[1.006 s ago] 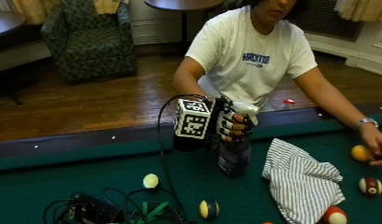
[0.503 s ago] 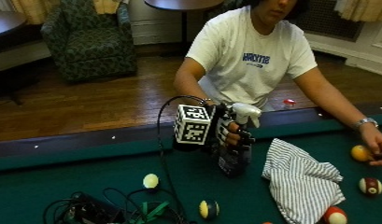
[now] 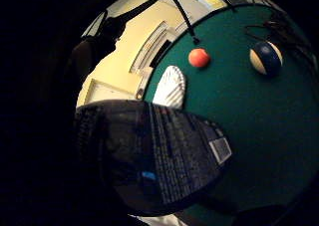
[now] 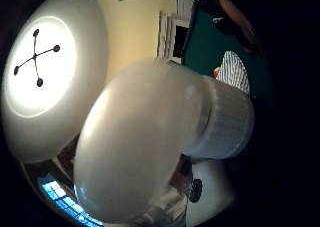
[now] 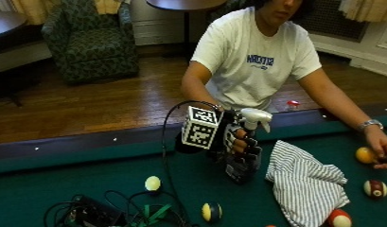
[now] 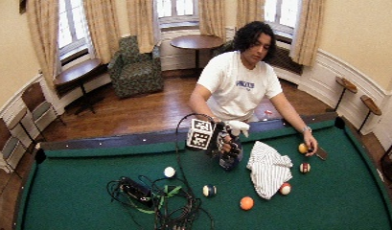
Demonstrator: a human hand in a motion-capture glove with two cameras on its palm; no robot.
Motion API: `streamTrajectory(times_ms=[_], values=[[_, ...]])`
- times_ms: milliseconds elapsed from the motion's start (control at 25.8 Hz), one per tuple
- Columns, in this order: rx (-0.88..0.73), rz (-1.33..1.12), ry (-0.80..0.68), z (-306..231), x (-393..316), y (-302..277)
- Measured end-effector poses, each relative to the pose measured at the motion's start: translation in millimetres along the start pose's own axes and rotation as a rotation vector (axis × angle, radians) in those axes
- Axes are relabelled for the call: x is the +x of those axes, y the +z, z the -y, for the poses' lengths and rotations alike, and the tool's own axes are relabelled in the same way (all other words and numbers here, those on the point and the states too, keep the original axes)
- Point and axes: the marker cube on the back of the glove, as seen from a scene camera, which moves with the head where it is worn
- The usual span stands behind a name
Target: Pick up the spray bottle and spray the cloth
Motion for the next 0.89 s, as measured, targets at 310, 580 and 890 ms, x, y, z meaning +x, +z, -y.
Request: streamTrajectory(times_ms=[310,580,890], values=[[0.018,-0.007,-0.013,10,-6,15],[0.081,-0.029,-0.087,10,-25,14],[0.118,-0.02,-0.139,15,-59,-10]])
